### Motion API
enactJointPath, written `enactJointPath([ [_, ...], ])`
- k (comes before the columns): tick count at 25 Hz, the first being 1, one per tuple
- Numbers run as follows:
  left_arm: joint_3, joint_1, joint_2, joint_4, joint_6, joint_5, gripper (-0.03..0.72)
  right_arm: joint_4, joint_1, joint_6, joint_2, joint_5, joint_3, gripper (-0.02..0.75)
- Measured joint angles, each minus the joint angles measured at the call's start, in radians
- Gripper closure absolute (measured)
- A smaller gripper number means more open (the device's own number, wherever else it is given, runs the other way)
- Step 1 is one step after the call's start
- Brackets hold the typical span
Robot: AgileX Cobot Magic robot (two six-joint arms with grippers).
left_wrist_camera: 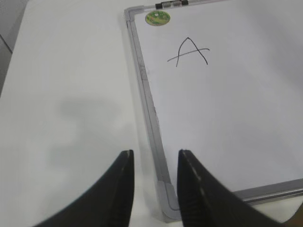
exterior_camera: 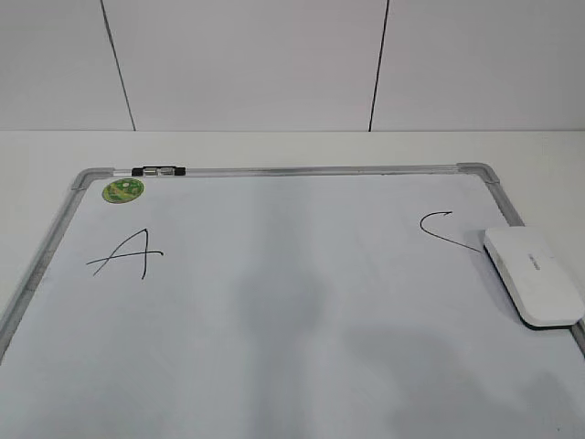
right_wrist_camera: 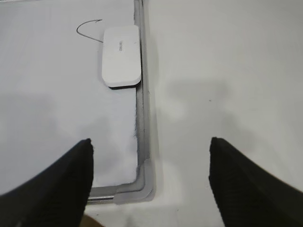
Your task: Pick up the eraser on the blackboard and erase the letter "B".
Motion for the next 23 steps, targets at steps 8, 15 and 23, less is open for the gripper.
enactJointPath([
  [8,0.021,0.0,0.0,0.003,0.002,-0.042,0.452,-0.011,0.0,-0.008,0.0,-0.045,0.027,0.152],
  [15,0.021,0.0,0.0,0.002,-0.013,-0.042,0.452,-0.002,0.0,-0.008,0.0,-0.047,0.027,0.153],
  [23,0.021,0.0,0.0,-0.002,-0.015,-0.042,0.452,-0.002,0.0,-0.008,0.0,-0.047,0.027,0.152],
])
